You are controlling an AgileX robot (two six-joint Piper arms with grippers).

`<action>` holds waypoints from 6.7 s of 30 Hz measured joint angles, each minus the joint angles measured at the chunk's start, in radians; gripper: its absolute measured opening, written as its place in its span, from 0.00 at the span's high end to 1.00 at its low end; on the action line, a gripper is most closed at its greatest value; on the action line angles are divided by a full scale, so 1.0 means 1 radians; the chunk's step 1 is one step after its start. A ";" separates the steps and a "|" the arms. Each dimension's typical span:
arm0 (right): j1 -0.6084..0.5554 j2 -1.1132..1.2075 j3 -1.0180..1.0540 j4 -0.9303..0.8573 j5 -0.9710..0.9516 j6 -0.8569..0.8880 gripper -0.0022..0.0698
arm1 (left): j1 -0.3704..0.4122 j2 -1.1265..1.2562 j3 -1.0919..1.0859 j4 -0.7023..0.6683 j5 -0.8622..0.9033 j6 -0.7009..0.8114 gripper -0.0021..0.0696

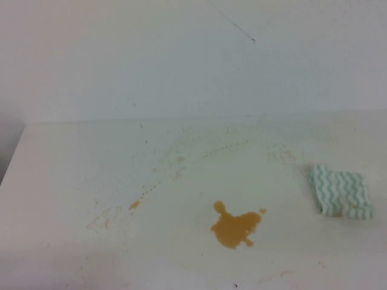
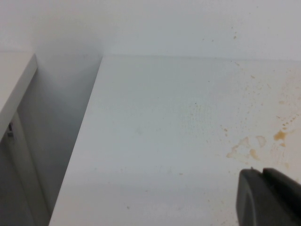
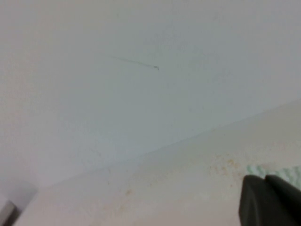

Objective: Wipe the table

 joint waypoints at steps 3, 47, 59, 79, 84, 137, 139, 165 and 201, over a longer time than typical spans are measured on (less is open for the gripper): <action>0.000 0.197 -0.146 -0.141 0.091 -0.007 0.97 | 0.000 0.000 0.000 0.000 0.000 0.000 0.97; 0.357 1.839 -1.255 -1.126 0.596 0.555 0.24 | 0.000 0.000 0.000 -0.005 -0.002 0.000 0.97; 0.347 1.936 -1.255 -1.124 0.524 0.555 0.24 | 0.000 0.000 0.000 -0.005 -0.002 0.000 0.98; 0.340 1.941 -1.264 -1.023 0.522 0.485 0.90 | 0.000 0.000 0.000 -0.005 -0.002 0.000 0.98; 0.356 1.910 -1.264 -0.959 0.522 0.443 0.90 | 0.000 0.000 0.000 -0.005 -0.002 0.000 0.98; 0.775 2.124 -1.554 -1.208 0.630 0.682 0.90 | 0.000 0.000 0.000 -0.005 -0.004 0.000 0.98; 0.736 2.123 -1.554 -1.155 0.630 0.682 0.90 | 0.000 0.000 0.000 -0.005 -0.002 0.000 0.98; 0.474 1.970 -1.336 -0.957 0.554 0.472 0.90 | 0.000 0.000 0.000 -0.006 -0.002 0.000 0.98; 0.319 1.616 -1.130 -1.002 0.470 0.516 0.33 | 0.000 0.000 0.000 -0.006 -0.002 0.000 0.98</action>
